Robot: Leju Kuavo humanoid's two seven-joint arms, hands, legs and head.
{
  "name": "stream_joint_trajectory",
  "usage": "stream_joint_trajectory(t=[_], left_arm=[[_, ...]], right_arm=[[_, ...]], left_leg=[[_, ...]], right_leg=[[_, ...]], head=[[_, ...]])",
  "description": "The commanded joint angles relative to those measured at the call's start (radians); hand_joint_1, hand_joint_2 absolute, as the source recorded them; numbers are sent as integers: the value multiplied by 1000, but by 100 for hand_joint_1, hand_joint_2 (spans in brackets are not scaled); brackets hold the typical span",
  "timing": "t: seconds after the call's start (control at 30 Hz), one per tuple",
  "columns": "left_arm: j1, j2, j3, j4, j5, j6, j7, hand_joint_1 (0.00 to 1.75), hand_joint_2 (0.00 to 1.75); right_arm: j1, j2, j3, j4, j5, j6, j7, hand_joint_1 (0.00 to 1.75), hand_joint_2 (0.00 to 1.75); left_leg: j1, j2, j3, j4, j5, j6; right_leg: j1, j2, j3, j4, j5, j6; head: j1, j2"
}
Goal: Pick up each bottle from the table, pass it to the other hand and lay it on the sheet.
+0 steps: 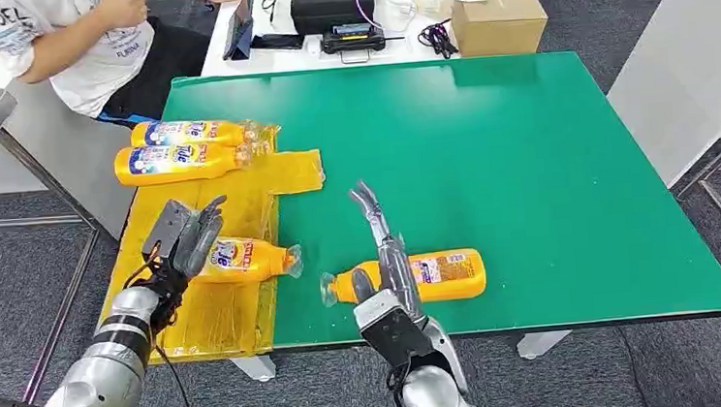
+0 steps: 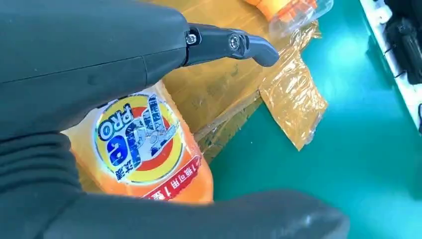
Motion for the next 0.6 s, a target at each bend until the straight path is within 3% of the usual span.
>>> stream_joint_trajectory(t=[0.03,0.1,0.23,0.27,0.47,0.6], left_arm=[[109,-32,-23,-102,62,184,-153,0,0],[164,-55,-47,-244,107,327,-184,0,0],[258,-49,-93,-408,120,548,-205,0,0],[273,-46,-102,-430,111,589,-216,0,175],[305,-68,-145,-514,122,785,-312,0,175],[302,-72,-153,-519,130,801,-321,0,175]], right_arm=[[-81,-94,6,105,218,-38,169,0,175],[-102,-145,0,143,385,-3,301,0,175],[-104,-235,-24,198,510,123,460,0,175],[-103,-252,-29,211,525,134,478,0,175],[-116,-263,-47,314,549,178,525,0,175],[-116,-261,-47,322,552,174,531,0,175]], left_leg=[[1,4,3,-2,0,-2],[1,4,3,-2,0,-1],[2,5,0,-1,-1,-1],[2,5,0,-2,-1,-1],[1,1,-8,1,-1,0],[2,2,-8,1,-3,-2]], right_leg=[[1,4,2,-3,1,-2],[1,3,2,-4,2,-2],[3,2,0,-4,1,-2],[2,2,0,-4,1,-1],[1,0,-7,-1,0,0],[2,1,-8,-1,-1,-2]], head=[[0,0],[0,0],[1,0],[0,0],[0,0],[0,0]])
